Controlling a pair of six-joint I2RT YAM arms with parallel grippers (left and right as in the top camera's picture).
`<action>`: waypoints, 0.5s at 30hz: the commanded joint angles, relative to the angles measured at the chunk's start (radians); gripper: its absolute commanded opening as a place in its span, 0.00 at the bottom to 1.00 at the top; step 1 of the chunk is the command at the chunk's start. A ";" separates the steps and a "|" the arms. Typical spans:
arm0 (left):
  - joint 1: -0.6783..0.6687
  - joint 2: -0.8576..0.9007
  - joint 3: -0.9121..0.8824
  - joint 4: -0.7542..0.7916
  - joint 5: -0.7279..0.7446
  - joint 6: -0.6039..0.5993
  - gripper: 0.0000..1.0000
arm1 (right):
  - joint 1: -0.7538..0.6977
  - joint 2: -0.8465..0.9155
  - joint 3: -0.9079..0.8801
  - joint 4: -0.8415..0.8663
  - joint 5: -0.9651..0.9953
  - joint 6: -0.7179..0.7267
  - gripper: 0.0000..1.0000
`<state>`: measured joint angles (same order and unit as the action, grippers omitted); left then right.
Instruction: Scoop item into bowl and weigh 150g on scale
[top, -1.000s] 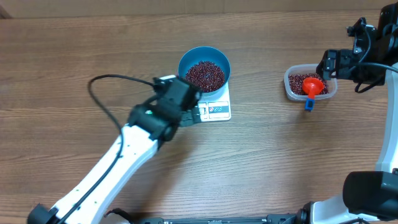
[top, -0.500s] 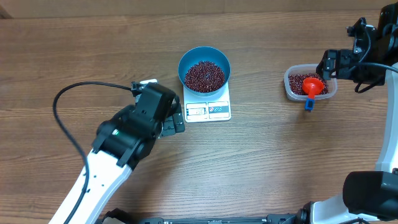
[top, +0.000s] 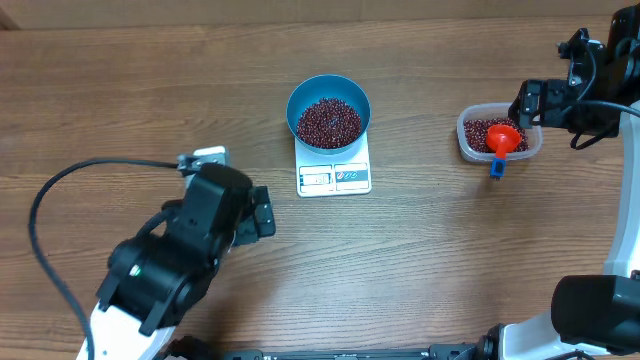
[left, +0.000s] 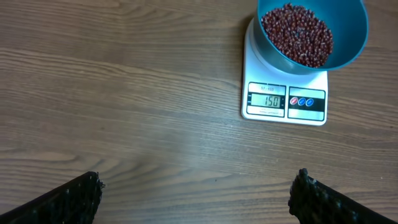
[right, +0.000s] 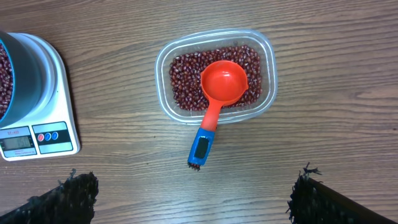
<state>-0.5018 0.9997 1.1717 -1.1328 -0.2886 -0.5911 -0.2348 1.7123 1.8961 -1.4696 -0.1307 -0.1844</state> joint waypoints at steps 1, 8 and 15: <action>0.006 -0.048 0.013 -0.018 -0.037 0.024 1.00 | 0.000 -0.007 0.023 0.001 -0.005 -0.004 1.00; 0.006 -0.119 0.013 -0.071 -0.046 0.023 1.00 | 0.000 -0.007 0.023 0.001 -0.005 -0.004 1.00; 0.006 -0.182 0.013 -0.106 -0.063 0.023 0.99 | 0.000 -0.007 0.023 0.001 -0.005 -0.004 1.00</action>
<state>-0.5018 0.8463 1.1717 -1.2278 -0.3267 -0.5907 -0.2352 1.7123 1.8961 -1.4696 -0.1310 -0.1848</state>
